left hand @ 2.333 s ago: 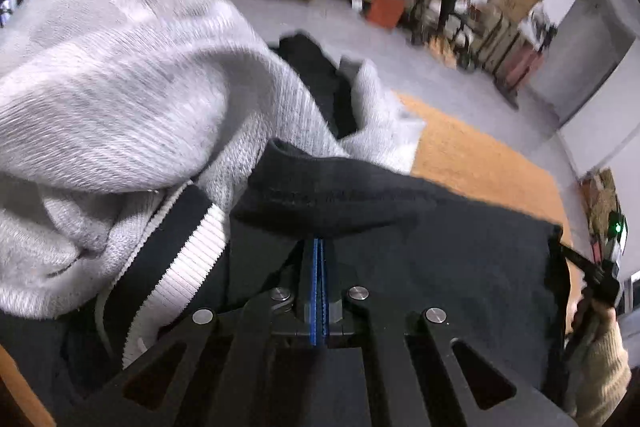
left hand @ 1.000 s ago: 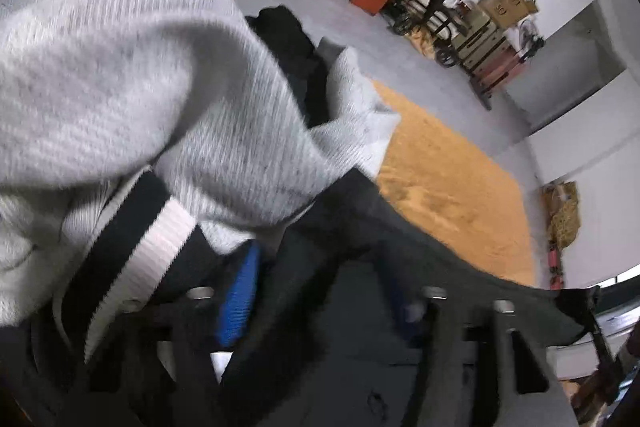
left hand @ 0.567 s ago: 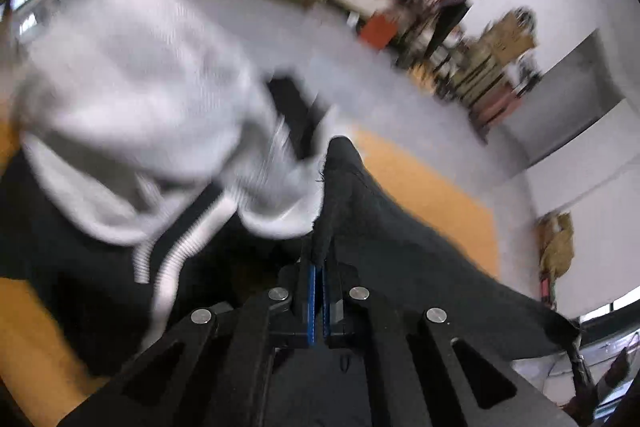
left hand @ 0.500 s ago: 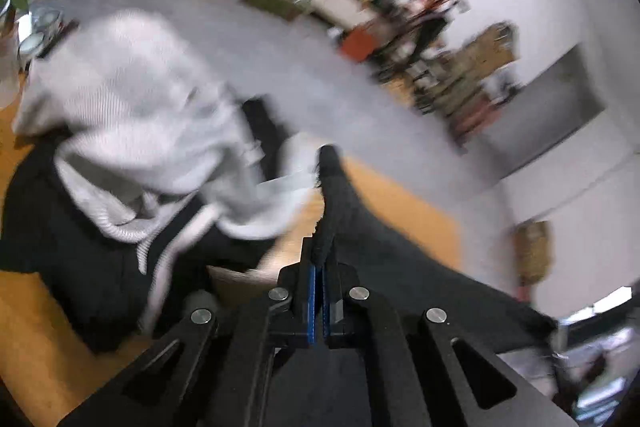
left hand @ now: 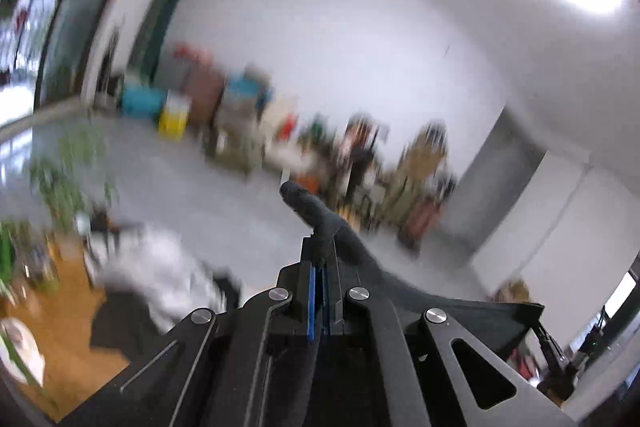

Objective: Fold clothes
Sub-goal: 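Lift the black shirt off the table with both grippers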

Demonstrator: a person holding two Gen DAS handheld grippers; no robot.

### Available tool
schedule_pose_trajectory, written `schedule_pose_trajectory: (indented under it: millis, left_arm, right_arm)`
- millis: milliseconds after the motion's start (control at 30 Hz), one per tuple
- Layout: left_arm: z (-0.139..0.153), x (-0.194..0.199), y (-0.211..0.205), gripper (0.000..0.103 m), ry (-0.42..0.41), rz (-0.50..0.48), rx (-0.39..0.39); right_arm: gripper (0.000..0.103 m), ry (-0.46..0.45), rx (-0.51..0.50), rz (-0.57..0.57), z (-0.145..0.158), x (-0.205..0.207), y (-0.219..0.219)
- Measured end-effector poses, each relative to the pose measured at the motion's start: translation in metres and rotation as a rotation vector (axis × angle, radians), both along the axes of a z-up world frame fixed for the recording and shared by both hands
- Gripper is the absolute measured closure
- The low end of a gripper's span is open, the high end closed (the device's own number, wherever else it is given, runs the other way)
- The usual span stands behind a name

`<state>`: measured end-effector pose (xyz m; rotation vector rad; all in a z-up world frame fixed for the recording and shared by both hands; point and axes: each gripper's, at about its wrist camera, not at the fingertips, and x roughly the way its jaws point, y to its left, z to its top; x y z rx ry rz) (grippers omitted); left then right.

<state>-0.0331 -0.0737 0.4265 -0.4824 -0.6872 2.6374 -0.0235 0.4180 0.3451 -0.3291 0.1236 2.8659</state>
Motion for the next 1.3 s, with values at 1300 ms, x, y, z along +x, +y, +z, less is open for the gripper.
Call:
schedule_pose_trajectory:
  millis: [1300]
  left_arm:
    - [-0.388, -0.062, -0.072, 0.097, -0.544, -0.078, 0.128]
  right_arm:
    - [0.082, -0.512, -0.349, 0.266, -0.353, -0.086, 0.016]
